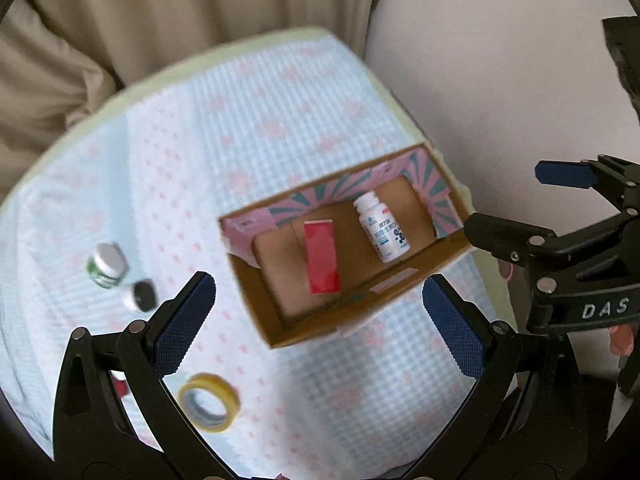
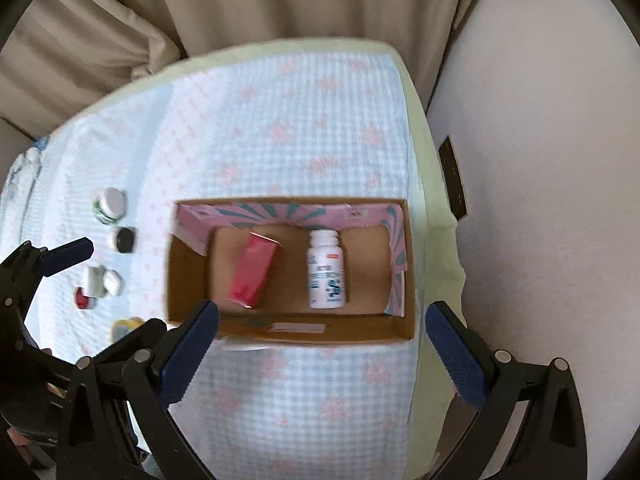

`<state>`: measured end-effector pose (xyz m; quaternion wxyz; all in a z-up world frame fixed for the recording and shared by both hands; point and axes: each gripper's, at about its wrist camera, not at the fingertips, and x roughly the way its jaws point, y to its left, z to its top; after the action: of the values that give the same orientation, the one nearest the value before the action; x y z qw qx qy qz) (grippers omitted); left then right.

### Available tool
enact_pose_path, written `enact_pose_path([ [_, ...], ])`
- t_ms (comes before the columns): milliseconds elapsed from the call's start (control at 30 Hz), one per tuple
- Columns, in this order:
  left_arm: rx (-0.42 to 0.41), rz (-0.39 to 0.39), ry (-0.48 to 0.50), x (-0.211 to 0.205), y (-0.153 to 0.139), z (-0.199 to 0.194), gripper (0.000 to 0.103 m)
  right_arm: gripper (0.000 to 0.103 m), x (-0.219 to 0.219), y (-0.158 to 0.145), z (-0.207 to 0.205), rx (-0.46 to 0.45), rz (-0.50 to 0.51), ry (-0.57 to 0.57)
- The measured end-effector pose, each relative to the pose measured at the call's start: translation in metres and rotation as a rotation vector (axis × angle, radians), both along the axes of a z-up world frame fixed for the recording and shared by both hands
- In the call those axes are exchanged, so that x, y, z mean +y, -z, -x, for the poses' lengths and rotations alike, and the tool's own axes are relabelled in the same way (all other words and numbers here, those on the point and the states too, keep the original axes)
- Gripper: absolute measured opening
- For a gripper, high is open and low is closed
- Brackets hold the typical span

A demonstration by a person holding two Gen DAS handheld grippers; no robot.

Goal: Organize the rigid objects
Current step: 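Open both tools to release the red box and pill bottle into the box, then withdraw both tools back toward the remaining items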

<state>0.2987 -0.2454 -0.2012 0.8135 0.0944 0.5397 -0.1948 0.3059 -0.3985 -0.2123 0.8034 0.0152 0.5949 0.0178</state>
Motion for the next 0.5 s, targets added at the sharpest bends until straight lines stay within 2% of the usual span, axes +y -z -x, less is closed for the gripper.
enact_pose_path([
  [133, -0.097, 0.039, -0.04, 0.039, -0.048, 0.03, 0.103, 0.103, 0.027, -0.048, 0.024, -0.093, 0.039, 0.0],
  [233, -0.158, 0.058, -0.081, 0.078, -0.072, 0.052, 0.103, 0.103, 0.051, -0.075, 0.039, -0.164, 0.083, 0.02],
  [367, -0.175, 0.085, -0.134, 0.14, -0.087, 0.077, 0.103, 0.103, 0.091, -0.104, 0.066, -0.241, 0.063, 0.031],
  [500, -0.203, 0.084, -0.164, 0.212, -0.093, 0.1, 0.103, 0.103, 0.14, -0.117, 0.101, -0.301, 0.018, 0.03],
])
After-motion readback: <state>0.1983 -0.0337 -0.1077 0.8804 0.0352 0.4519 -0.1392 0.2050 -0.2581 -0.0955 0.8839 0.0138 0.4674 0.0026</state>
